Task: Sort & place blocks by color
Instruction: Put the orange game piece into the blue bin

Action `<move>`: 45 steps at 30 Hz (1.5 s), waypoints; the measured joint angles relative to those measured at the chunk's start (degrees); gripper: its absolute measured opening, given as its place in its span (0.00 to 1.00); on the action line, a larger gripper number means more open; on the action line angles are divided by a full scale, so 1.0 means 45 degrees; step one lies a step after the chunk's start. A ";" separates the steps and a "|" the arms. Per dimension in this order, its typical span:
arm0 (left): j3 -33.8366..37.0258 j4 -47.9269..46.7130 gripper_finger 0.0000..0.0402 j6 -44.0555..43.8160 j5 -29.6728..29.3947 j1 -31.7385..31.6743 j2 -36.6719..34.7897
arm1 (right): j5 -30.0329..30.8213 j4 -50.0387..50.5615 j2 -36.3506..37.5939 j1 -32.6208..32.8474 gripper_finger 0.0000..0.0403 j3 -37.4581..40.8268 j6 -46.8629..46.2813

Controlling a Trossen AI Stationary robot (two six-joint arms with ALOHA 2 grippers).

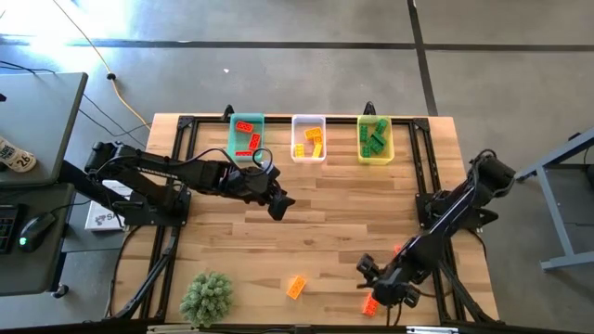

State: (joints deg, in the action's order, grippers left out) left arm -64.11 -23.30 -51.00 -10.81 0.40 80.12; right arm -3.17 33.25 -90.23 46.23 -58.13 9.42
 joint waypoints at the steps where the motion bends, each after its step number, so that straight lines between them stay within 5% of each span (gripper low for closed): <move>1: 0.0002 0.0002 0.55 0.0002 0.0000 0.0000 0.0000 | 0.0007 -0.0132 -0.0208 0.0043 0.64 0.0000 0.0014; 10: -0.0001 -0.0003 0.55 0.0036 0.0015 0.0000 0.0000 | -0.0069 -0.0929 -0.1761 0.0089 0.64 0.0000 -0.0074; 37: -0.0001 -0.0008 0.55 0.0514 0.0049 0.0000 0.0000 | -0.0599 -0.1939 -0.2998 0.0526 0.63 0.0000 -0.0151; 45: -0.0001 -0.0008 0.55 0.0709 0.0008 0.0000 0.0000 | -0.0312 -0.2019 -0.3012 0.0453 0.34 -0.0023 -0.1722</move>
State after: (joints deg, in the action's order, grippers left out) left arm -64.12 -23.33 -47.81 -10.77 0.40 80.12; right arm -4.58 24.16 -103.79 48.27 -58.23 1.67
